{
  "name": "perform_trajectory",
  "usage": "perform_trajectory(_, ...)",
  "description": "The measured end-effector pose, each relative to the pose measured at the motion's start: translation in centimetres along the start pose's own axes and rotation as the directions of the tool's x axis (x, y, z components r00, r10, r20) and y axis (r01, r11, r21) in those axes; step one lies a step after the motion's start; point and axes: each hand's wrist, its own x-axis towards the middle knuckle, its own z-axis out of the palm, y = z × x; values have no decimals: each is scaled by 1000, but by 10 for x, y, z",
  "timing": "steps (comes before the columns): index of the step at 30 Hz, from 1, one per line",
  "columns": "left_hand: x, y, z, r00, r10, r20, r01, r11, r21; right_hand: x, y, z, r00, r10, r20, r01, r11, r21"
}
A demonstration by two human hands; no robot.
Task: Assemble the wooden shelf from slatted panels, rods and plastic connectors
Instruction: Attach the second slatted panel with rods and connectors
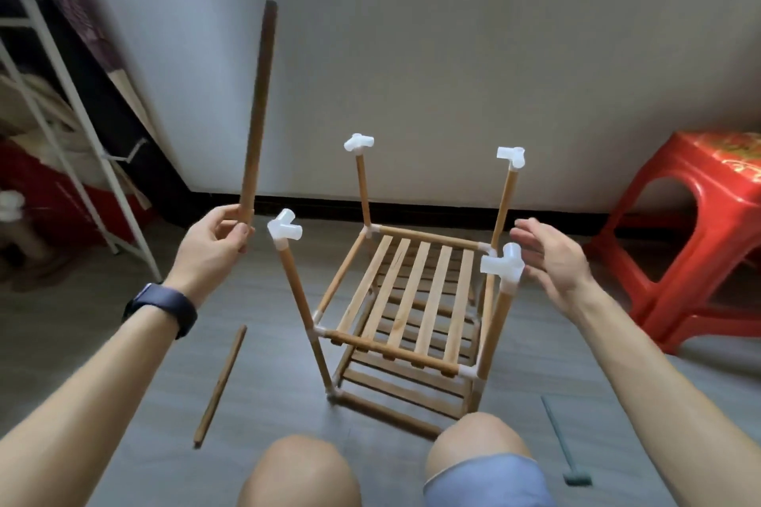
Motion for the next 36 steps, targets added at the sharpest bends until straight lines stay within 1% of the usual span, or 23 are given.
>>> perform_trajectory(2, 14, 29, 1, 993, 115, -12, -113, 987, 110, -11, -43, 16, 993, -113, 24, 112, 993, 42)
perform_trajectory(4, 21, 56, 8, 978, 206, -4, -200, 953, 227, -19, -77, 34, 981, -176, 81, 168, 981, 98)
perform_trajectory(7, 24, 83, 23, 945, 319, 75, -324, 875, 360, -27, -116, 61, 967, -172, 185, 121, 958, 259)
perform_trajectory(10, 19, 89, 39, 909, 380, 173, -418, 825, 382, -26, -133, 77, 992, -99, 83, 64, 934, 352)
perform_trajectory(14, 15, 81, 42, 874, 435, 217, -487, 780, 394, -17, -130, 77, 991, -82, -104, 117, 914, 388)
perform_trajectory(15, 16, 79, 40, 874, 434, 220, -486, 783, 388, -17, -129, 73, 981, -102, -168, 157, 921, 357)
perform_trajectory(16, 17, 77, 37, 873, 434, 221, -487, 790, 373, -19, -128, 69, 965, -147, -217, 204, 940, 272)
perform_trajectory(17, 18, 74, 33, 871, 437, 224, -491, 794, 358, -21, -127, 65, 947, -222, -233, 253, 961, 114)
perform_trajectory(18, 20, 72, 31, 868, 442, 228, -496, 795, 348, -27, -127, 62, 924, -327, -200, 307, 944, -124)
perform_trajectory(19, 21, 70, 28, 871, 435, 230, -491, 802, 341, -33, -127, 60, 896, -433, -101, 367, 849, -381)
perform_trajectory(20, 23, 67, 26, 879, 423, 223, -476, 817, 327, -42, -128, 58, 868, -494, 51, 427, 691, -583)
perform_trajectory(21, 25, 64, 24, 893, 400, 204, -446, 843, 299, -51, -130, 59, 849, -486, 207, 473, 526, -707)
perform_trajectory(22, 28, 60, 22, 915, 365, 173, -401, 874, 274, -60, -132, 62, 847, -421, 326, 490, 377, -786)
perform_trajectory(23, 30, 54, 22, 939, 318, 134, -343, 900, 269, -67, -132, 66, 853, -345, 392, 487, 253, -836)
perform_trajectory(24, 31, 48, 23, 959, 267, 96, -283, 920, 269, -73, -131, 71, 857, -299, 419, 478, 159, -864)
perform_trajectory(25, 33, 41, 26, 980, 188, 72, -201, 945, 259, -75, -126, 74, 854, -294, 429, 473, 95, -876)
perform_trajectory(26, 32, 35, 32, 994, 79, 70, -91, 976, 195, -77, -119, 76, 844, -323, 427, 471, 66, -880)
perform_trajectory(27, 32, 27, 40, 995, -46, 93, 38, 995, 89, -78, -109, 78, 829, -372, 417, 472, 67, -879)
perform_trajectory(28, 29, 22, 48, 982, -132, 135, 137, 990, -30, -80, -97, 79, 807, -429, 406, 480, 77, -874)
perform_trajectory(29, 24, 19, 56, 971, -172, 164, 196, 970, -142, -83, -84, 81, 774, -489, 402, 496, 73, -865)
perform_trajectory(30, 18, 18, 62, 973, -168, 156, 199, 957, -213, -86, -70, 83, 735, -544, 405, 512, 53, -858)
perform_trajectory(32, 10, 15, 70, 990, -116, 78, 133, 953, -271, -89, -41, 86, 674, -618, 404, 513, -1, -858)
perform_trajectory(36, -11, 11, 77, 998, -59, 3, 58, 968, -243, -68, -9, 65, 600, -686, 412, 512, -66, -856)
